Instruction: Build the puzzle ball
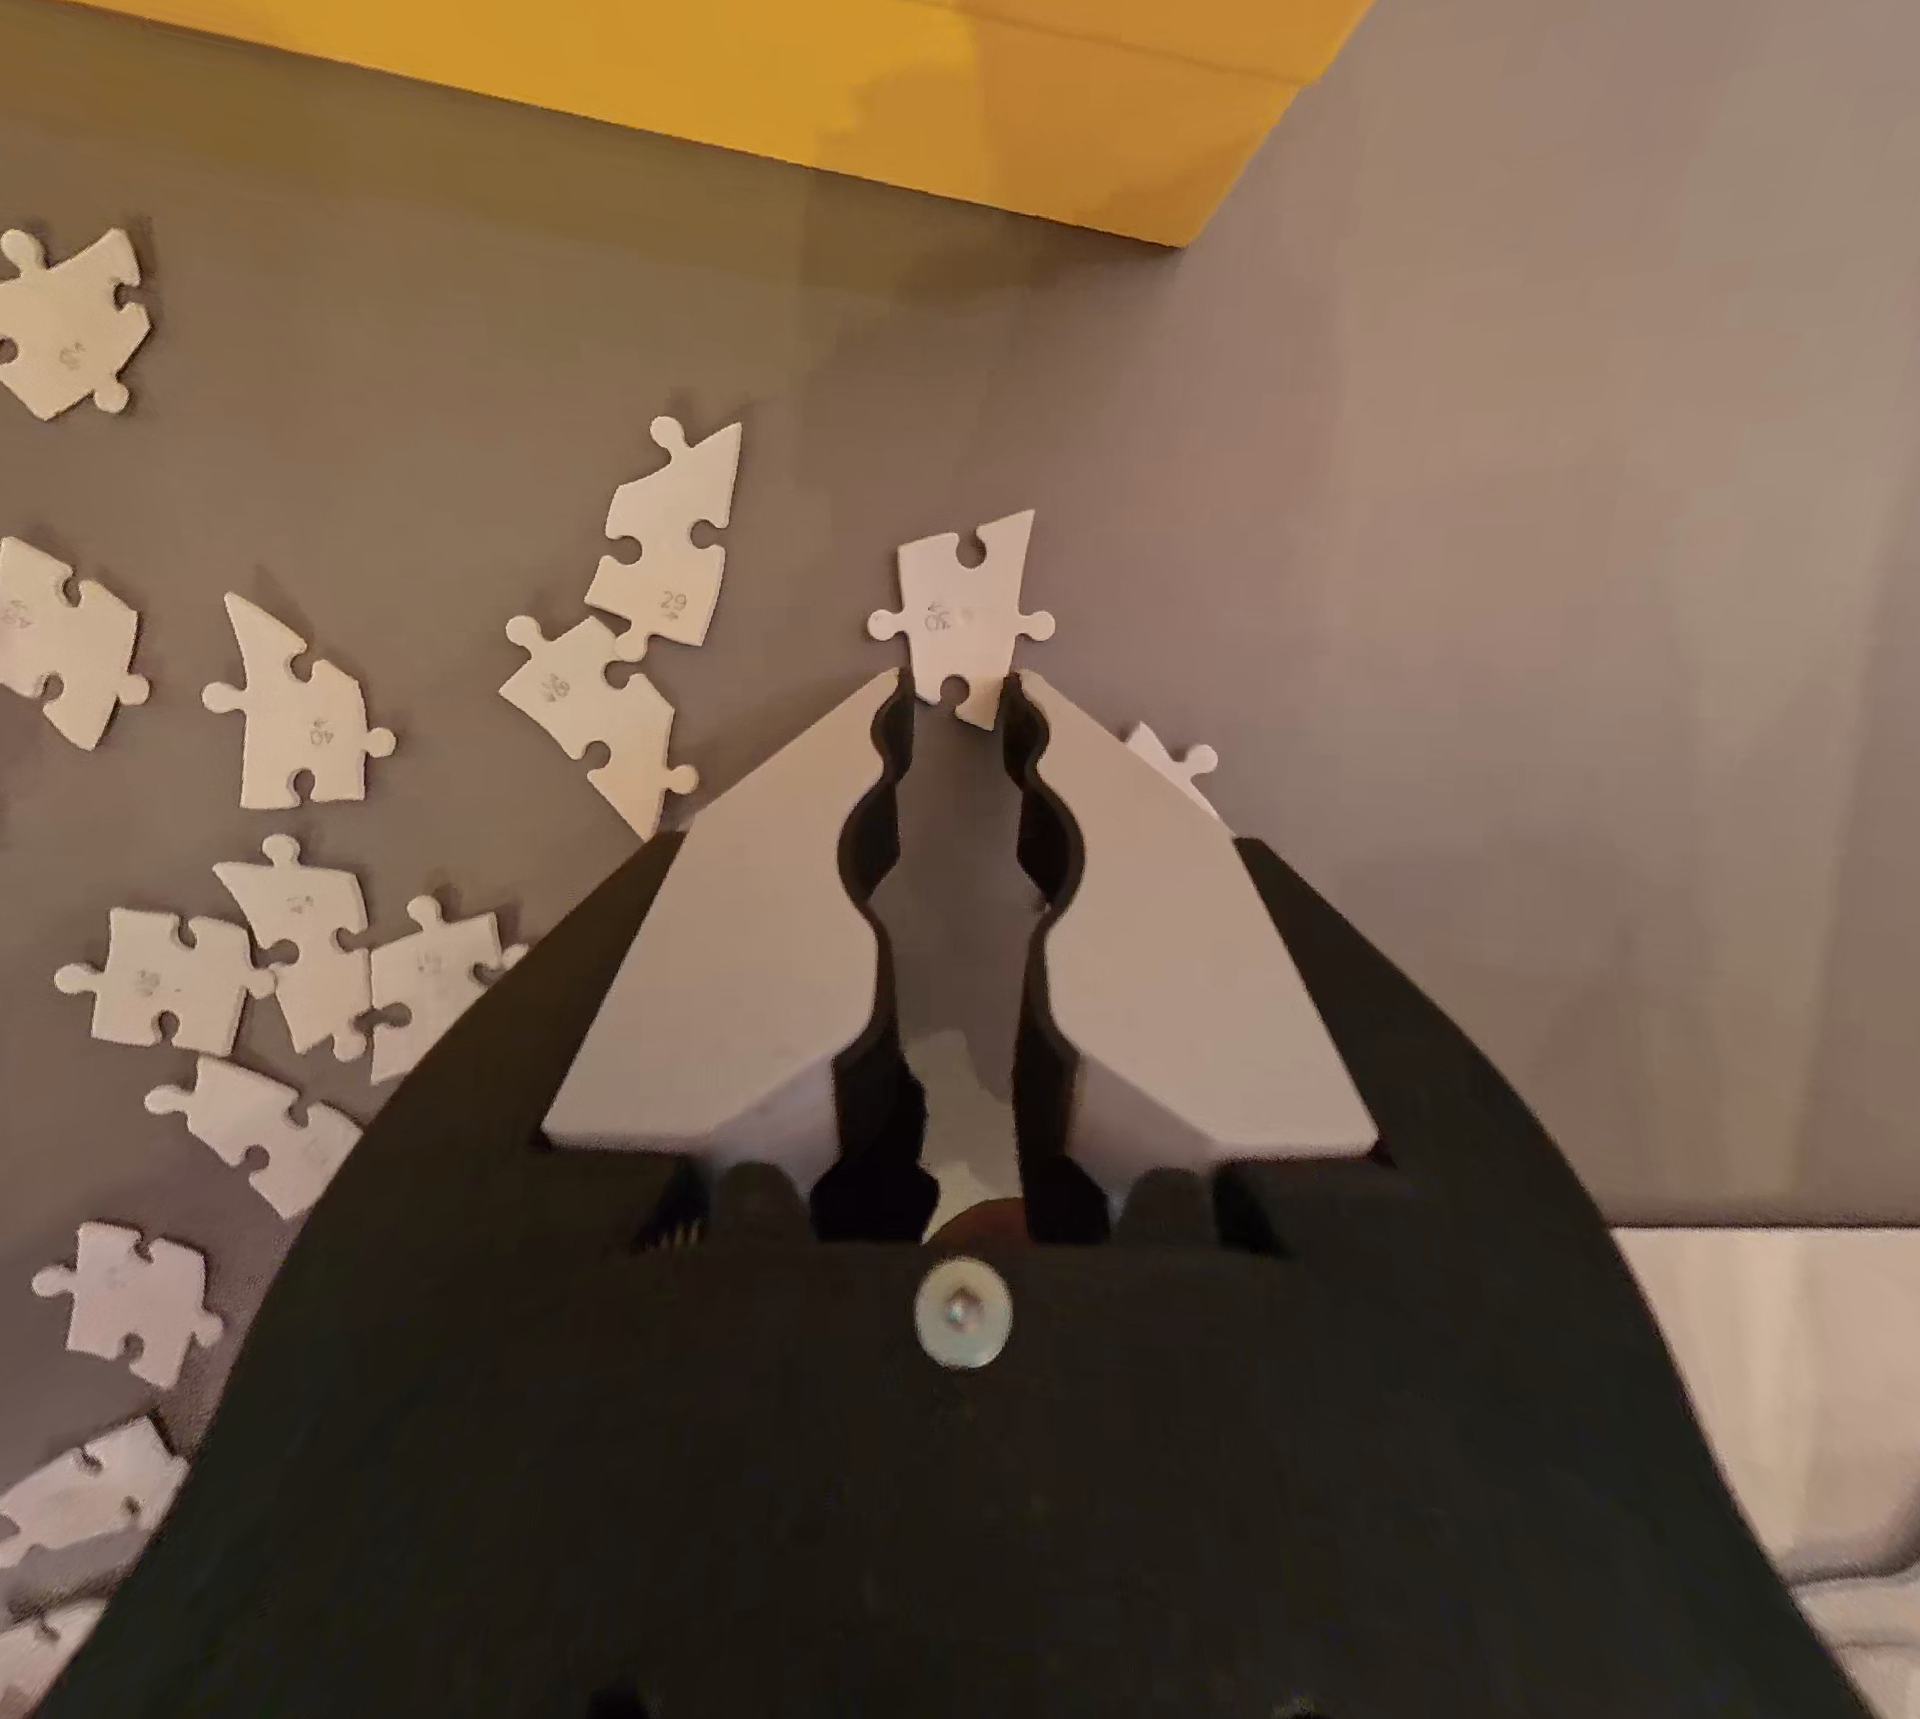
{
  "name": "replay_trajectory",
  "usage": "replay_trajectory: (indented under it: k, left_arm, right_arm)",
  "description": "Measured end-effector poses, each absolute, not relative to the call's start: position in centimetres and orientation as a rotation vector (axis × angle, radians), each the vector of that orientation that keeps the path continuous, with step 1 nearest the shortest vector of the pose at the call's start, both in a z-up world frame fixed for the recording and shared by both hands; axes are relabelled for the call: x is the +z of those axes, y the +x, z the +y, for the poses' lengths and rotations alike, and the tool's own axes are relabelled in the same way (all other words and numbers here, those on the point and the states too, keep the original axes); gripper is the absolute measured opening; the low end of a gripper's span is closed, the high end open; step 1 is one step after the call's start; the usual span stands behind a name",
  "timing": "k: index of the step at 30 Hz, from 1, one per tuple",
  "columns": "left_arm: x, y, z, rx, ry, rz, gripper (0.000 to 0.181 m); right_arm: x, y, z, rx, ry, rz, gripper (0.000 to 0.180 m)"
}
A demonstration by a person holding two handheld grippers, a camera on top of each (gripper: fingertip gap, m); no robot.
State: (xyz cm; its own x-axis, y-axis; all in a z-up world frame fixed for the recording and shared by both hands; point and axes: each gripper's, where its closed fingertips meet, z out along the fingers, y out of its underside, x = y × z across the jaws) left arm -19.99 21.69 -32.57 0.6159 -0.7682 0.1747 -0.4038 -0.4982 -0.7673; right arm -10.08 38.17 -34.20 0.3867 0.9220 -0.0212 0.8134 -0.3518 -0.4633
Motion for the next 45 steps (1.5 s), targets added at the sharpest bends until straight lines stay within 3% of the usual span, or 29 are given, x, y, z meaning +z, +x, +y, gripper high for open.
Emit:
replay_trajectory:
  k: [12,18,38,45]
  left_arm:
    - [-32.6,-20.0,21.8,-0.666,-2.140,0.914,0.028]
    - [-32.6,-20.0,21.8,-0.664,-2.139,0.917,0.028]
    - [-32.5,-20.0,21.8,-0.673,-2.130,0.912,0.029]
    - [-28.6,-19.1,23.2,-0.621,-2.003,0.906,0.025]
  right_arm:
    - [-31.9,-10.5,35.4,0.213,-1.740,-2.233,0.015]
    - [-33.5,-10.6,34.2,0.071,-1.554,-2.549,0.015]
    - [-32.2,-11.4,34.0,0.071,-1.414,-2.618,0.015]
    - [-32.8,-10.9,33.5,0.087,-1.366,-2.690,0.015]
